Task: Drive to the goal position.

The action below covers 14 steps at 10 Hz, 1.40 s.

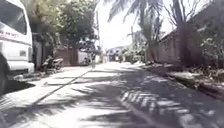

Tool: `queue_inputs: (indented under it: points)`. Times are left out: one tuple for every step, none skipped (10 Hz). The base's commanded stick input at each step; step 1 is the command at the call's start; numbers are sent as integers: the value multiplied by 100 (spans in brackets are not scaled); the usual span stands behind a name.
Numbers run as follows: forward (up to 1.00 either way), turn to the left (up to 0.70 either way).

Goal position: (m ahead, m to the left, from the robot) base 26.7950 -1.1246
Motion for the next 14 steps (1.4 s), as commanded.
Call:
queue_inputs:
  points:
    - [100, 1]
    - [100, 1]
    - [100, 1]
    - [100, 1]
    - [100, 1]
    - [100, 1]
    - [100, 1]
    - [100, 1]
    - [100, 1]
    - [100, 1]
    - [100, 1]
    - [100, 1]
    - [100, 1]
    - [100, 1]
